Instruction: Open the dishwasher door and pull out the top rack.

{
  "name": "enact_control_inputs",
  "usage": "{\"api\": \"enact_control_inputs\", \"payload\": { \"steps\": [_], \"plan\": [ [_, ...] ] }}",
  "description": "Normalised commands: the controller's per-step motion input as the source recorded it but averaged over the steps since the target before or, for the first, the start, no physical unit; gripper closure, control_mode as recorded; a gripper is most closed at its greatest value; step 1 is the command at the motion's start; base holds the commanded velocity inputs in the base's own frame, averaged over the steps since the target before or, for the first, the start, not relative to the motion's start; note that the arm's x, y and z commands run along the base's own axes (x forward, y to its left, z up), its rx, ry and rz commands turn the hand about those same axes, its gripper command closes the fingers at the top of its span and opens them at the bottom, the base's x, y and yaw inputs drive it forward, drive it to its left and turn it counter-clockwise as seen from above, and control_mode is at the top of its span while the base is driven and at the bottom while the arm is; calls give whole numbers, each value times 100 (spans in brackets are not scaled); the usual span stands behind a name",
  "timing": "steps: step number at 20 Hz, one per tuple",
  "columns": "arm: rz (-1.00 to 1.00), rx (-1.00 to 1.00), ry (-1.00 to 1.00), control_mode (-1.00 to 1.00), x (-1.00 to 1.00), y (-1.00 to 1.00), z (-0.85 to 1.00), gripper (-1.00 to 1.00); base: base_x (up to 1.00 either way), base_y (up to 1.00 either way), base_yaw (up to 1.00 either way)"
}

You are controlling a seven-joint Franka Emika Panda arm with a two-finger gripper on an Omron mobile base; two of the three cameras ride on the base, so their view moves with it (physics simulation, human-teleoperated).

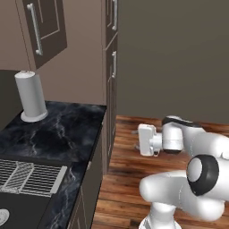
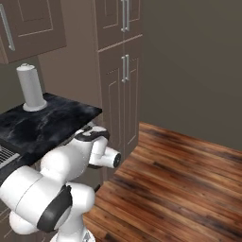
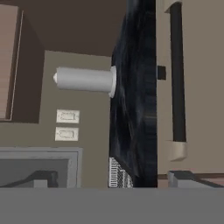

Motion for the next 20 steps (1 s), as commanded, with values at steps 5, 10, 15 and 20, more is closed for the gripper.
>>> {"api": "enact_control_inputs", "payload": {
  "steps": [5,10,15,20],
  "plan": [
    [-5,11,0,-100,23,20,-29,-100,0,0,0],
    [-5,8,0,-100,23,21,-28,-100,0,0,0],
    [-5,6,0,-100,21,20,-24,-100,0,0,0],
    [-5,3,0,-100,20,18,-22,-100,0,0,0]
  ]
}}
